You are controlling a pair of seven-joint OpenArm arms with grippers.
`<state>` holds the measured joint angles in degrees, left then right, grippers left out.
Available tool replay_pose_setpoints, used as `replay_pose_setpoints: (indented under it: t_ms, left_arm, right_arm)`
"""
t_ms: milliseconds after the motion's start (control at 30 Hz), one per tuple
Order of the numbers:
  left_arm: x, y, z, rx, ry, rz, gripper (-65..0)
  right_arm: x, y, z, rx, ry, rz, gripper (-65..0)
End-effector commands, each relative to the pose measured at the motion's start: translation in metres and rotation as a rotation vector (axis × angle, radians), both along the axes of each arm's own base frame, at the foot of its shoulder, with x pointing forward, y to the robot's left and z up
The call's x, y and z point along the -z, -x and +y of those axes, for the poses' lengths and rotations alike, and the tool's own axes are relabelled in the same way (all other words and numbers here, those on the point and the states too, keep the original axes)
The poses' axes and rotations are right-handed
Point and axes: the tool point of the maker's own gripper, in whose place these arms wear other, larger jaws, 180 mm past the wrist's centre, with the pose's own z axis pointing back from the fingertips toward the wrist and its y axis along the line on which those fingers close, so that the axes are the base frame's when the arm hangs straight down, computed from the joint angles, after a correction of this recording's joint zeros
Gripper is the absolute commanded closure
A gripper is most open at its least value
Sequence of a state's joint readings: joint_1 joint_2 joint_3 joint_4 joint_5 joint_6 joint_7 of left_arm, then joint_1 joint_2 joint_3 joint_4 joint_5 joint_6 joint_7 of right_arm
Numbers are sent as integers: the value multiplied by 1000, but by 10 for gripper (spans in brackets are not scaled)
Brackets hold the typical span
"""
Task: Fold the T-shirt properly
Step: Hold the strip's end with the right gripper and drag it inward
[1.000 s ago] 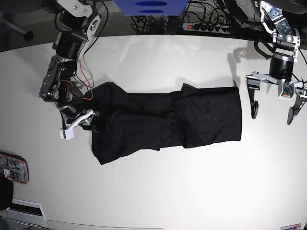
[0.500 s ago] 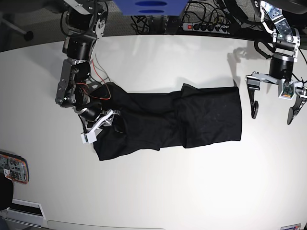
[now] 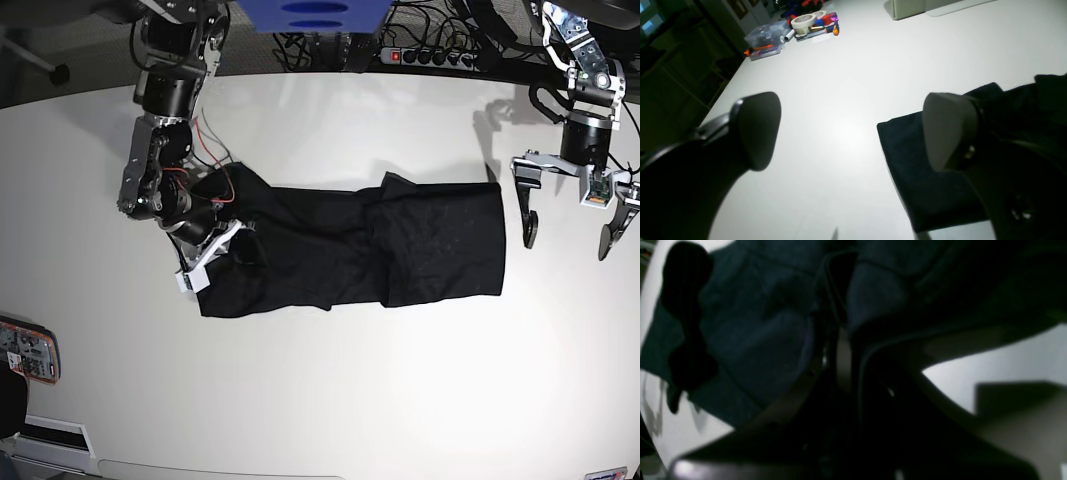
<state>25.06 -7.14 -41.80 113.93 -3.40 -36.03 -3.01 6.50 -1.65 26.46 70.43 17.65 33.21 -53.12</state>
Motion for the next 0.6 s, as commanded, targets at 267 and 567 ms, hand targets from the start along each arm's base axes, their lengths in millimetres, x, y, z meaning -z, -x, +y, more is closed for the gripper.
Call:
replay_pose_setpoints:
  t_ms: [267,567]
  left_arm:
    - [-16,-3,-1,9,1,-61,-650]
    - [-15,-2,-1,9,1,-57,-650]
  right_arm:
    - [-23,-13,13,-98,77,-74,0]
    - [-10,-14,-25,-37,224,-19,0]
